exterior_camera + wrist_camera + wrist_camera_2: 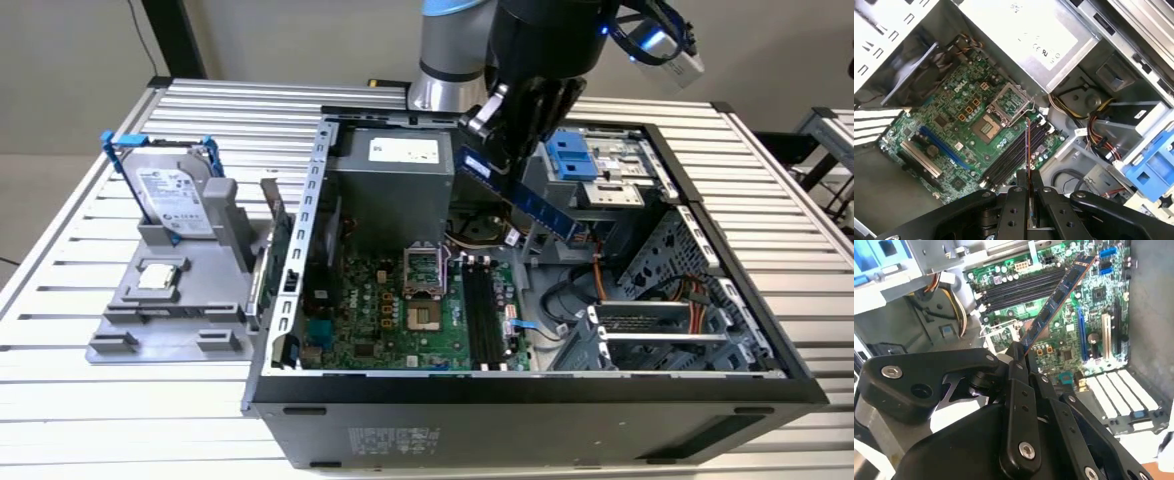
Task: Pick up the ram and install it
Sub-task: 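Insert the ram into the slot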
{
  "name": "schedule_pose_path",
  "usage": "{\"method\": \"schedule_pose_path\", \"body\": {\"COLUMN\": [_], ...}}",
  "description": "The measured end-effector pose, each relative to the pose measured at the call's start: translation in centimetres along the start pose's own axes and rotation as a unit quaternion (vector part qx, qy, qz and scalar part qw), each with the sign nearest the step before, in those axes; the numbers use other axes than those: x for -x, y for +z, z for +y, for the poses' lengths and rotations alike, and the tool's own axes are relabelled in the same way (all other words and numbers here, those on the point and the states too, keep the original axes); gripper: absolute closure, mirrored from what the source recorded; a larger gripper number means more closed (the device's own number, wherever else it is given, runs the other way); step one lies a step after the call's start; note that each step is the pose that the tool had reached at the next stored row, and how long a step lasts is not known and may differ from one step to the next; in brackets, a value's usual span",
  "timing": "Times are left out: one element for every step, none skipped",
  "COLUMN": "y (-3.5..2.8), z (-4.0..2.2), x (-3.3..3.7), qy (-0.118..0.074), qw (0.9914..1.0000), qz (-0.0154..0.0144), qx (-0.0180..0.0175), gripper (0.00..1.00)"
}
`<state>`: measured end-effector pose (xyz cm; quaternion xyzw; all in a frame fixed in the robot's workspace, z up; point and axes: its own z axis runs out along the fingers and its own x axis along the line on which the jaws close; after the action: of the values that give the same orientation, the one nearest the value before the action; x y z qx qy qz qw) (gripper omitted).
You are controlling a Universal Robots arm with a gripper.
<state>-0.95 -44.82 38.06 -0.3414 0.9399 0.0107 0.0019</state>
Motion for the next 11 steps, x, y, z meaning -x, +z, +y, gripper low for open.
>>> {"method": "schedule_pose_path", "body": {"y": [0.01, 0.01, 0.01, 0.02, 0.03, 0.03, 0.04, 0.04, 0.05, 0.06, 0.06], "z": [0.00, 0.00, 0.00, 0.00, 0.00, 0.00, 0.00, 0.00, 0.00, 0.00, 0.00], "x": [0.00, 0.00, 0.00, 0.00, 0.00, 0.00, 0.00, 0.00, 0.00, 0.00, 0.00], "qy": [0.008, 0.018, 0.026, 0.034, 0.043, 0.051, 0.059, 0.067, 0.074, 0.082, 0.090], "qw": [0.99997, 0.99984, 0.99966, 0.99940, 0.99906, 0.99871, 0.99828, 0.99779, 0.99725, 0.99663, 0.99594], "qz": [-0.0002, -0.0003, -0.0005, -0.0007, -0.0009, -0.0010, -0.0011, -0.0013, -0.0015, -0.0016, -0.0017], "qx": [-0.0001, -0.0002, -0.0003, -0.0004, -0.0004, -0.0005, -0.0006, -0.0007, -0.0008, -0.0009, -0.0010], "gripper": [1.00, 1.00, 1.00, 1.00, 1.00, 1.00, 1.00, 1.00, 1.00, 1.00, 1.00]}}
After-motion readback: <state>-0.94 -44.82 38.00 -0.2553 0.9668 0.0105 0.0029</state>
